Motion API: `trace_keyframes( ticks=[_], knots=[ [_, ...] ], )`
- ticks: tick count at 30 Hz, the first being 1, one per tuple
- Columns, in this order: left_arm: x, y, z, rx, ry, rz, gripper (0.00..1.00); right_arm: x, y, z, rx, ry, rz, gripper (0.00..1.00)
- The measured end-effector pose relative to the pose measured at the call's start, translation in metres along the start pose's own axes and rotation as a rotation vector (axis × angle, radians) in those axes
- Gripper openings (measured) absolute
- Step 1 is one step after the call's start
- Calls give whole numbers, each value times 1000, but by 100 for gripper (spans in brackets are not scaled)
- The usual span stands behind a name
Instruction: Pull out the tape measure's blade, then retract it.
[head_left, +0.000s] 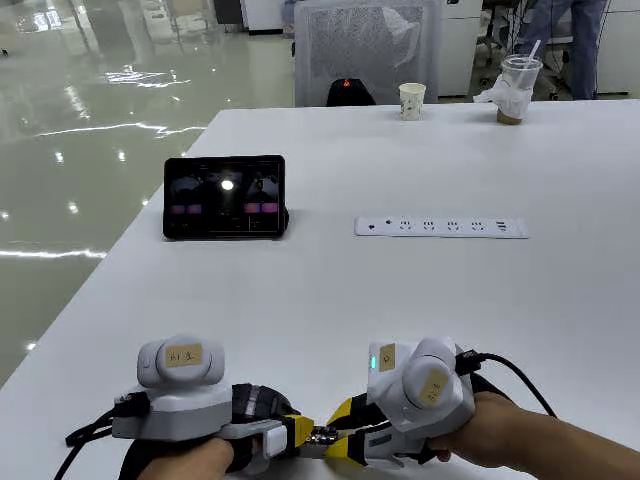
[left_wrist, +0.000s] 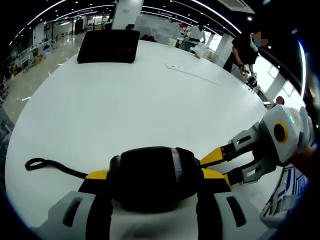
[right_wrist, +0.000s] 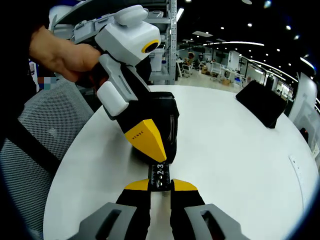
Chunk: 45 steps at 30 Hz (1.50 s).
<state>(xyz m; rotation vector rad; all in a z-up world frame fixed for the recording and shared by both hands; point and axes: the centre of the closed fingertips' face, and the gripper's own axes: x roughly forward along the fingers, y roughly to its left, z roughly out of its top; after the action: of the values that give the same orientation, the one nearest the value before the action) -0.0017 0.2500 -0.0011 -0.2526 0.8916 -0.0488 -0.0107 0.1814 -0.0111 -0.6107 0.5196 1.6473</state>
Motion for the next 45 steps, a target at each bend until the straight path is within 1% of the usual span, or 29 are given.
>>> trace_keyframes(
  ticks=[18, 30, 38, 45],
  knots=[
    [1, 0, 0, -5, 3, -3, 64, 13, 0, 11, -19, -9, 12, 12],
    [1, 0, -1, -5, 6, -1, 64, 18, 0, 15, -35, -8, 14, 12],
    [1, 0, -1, -7, 9, 1, 64, 18, 0, 14, -27, -8, 10, 12],
    [2, 0, 0, -4, 15, 3, 65, 19, 0, 14, -34, -1, 6, 12]
  ],
)
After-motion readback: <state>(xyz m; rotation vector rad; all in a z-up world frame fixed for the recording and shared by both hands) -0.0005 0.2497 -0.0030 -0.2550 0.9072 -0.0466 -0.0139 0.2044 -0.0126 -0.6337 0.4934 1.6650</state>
